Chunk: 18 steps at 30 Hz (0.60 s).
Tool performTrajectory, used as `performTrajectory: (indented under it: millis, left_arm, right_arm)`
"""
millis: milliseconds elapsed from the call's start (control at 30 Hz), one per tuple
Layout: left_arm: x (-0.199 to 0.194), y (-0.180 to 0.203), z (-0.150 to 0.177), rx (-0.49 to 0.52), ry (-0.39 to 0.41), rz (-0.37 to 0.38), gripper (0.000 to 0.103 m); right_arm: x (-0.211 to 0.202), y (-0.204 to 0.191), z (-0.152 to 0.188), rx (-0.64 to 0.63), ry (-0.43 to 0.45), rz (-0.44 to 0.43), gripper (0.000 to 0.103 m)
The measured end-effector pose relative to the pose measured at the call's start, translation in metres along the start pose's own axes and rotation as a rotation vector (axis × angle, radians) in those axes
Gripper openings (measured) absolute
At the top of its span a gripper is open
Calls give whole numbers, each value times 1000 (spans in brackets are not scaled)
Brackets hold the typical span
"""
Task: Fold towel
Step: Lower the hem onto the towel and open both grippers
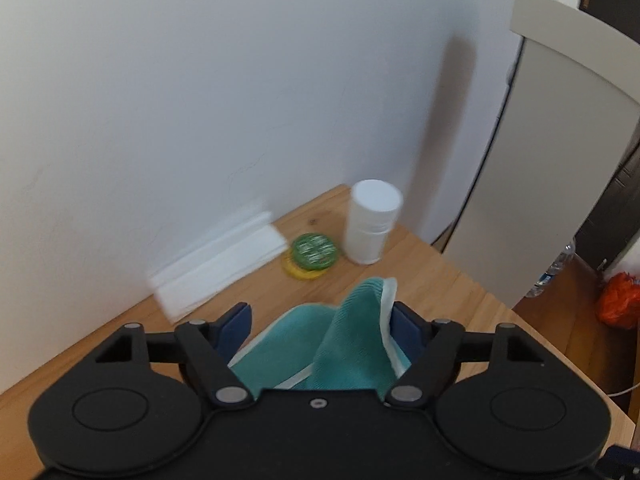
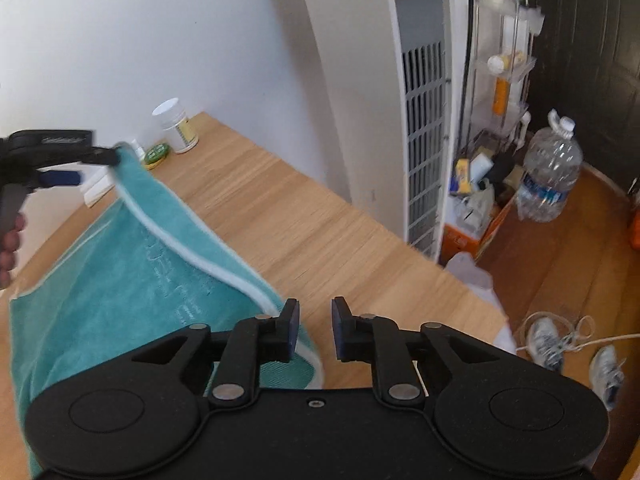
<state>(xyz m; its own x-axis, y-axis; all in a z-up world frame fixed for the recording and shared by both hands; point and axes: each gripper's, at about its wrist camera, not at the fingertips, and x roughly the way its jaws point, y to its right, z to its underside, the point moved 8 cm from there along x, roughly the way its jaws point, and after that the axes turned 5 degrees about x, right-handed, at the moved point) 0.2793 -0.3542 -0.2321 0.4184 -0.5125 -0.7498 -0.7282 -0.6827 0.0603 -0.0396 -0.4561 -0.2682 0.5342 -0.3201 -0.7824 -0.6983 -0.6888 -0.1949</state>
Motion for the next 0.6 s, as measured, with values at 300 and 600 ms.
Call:
performTrajectory:
  millis: [300,600]
  left_arm:
    - [-8,-22,-23,-17,53,-17,103]
    - [-40,-70,28,55,-26,-188,103]
  right_arm:
    - [10,-37,19,-154,-92,-66,20]
    - [19,-21,1,-89,-48,-9,21]
